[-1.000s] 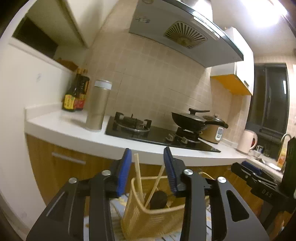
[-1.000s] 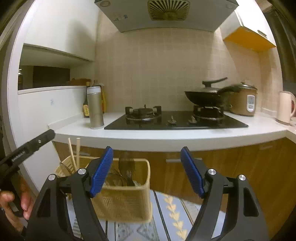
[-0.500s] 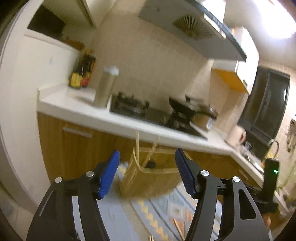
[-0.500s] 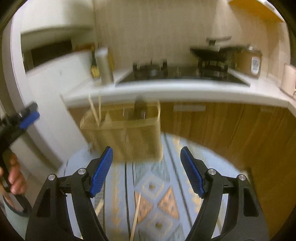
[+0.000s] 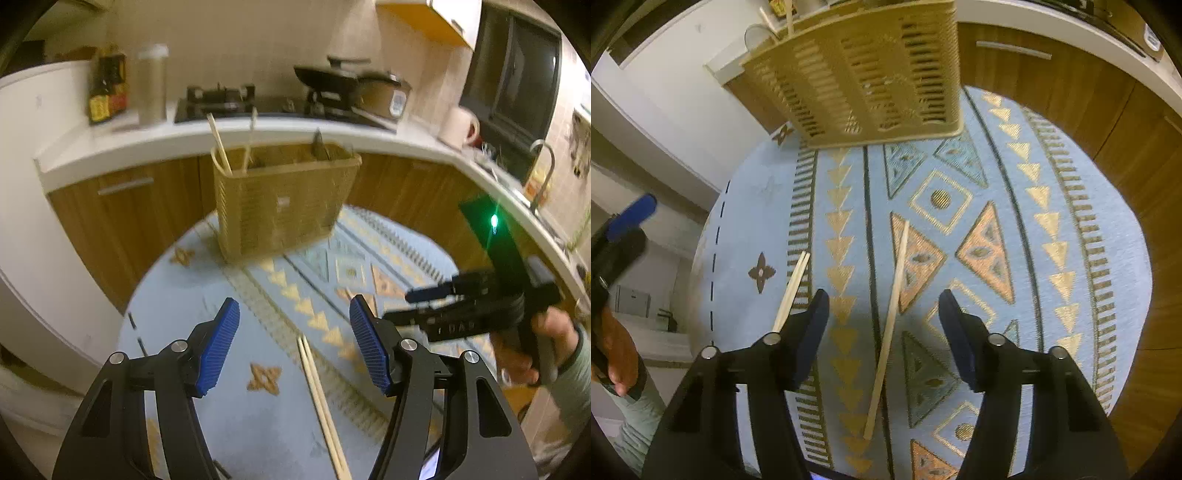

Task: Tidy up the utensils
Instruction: 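Move both open tools back down toward the remaining chopsticks, then close the left tool on a pair of chopsticks while the right tool grasps a single chopstick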

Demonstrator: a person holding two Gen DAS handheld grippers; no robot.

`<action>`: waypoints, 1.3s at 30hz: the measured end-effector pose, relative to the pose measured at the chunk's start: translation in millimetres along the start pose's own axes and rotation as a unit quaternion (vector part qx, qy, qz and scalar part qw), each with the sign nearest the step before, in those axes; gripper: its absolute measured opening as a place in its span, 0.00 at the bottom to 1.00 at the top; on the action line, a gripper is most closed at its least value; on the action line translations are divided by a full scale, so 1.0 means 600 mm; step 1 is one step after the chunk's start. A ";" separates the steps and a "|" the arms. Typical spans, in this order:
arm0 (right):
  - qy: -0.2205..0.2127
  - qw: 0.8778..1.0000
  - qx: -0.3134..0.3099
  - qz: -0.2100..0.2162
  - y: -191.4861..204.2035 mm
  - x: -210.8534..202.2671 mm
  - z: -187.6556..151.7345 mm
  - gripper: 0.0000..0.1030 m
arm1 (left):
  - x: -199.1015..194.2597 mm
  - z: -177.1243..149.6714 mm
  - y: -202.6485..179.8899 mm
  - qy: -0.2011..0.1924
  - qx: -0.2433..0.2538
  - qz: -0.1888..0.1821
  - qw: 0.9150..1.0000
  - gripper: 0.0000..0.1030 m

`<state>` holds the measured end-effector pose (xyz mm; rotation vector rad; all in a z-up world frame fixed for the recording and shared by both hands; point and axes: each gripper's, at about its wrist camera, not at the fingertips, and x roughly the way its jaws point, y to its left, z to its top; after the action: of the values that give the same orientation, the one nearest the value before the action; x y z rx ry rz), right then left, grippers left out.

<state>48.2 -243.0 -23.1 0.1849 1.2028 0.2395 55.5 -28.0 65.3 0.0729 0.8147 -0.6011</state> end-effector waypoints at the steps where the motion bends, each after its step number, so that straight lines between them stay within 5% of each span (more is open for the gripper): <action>1: 0.004 1.000 -0.002 0.001 0.002 0.005 -0.001 0.49 | 0.009 -0.006 0.000 0.013 0.003 0.001 1.000 0.59; 8: 0.060 0.998 0.014 0.009 -0.010 0.065 0.001 0.35 | 0.087 -0.056 -0.025 0.118 0.040 -0.019 0.992 0.58; 16: 0.081 0.997 0.005 -0.003 -0.002 0.083 -0.002 0.26 | 0.157 -0.094 -0.055 0.202 0.068 -0.005 0.977 0.39; 24: 0.060 0.994 -0.051 -0.074 0.038 0.095 -0.017 0.11 | 0.185 -0.104 -0.079 0.228 0.102 0.021 0.968 0.35; 29: 0.054 0.994 -0.058 -0.077 0.041 0.098 -0.023 0.07 | 0.190 -0.107 -0.088 0.224 0.117 0.035 0.967 0.31; 32: 0.050 0.993 -0.065 -0.081 0.043 0.098 -0.026 0.07 | 0.189 -0.108 -0.088 0.218 0.126 0.050 0.966 0.13; 39: 0.042 0.992 -0.084 -0.090 0.051 0.104 -0.035 0.07 | 0.181 -0.115 -0.086 0.192 0.127 0.053 0.972 0.10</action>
<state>47.2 -195.9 -78.0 -0.0811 1.2672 0.1909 40.2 -103.0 -50.2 0.4767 1.0963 -0.5966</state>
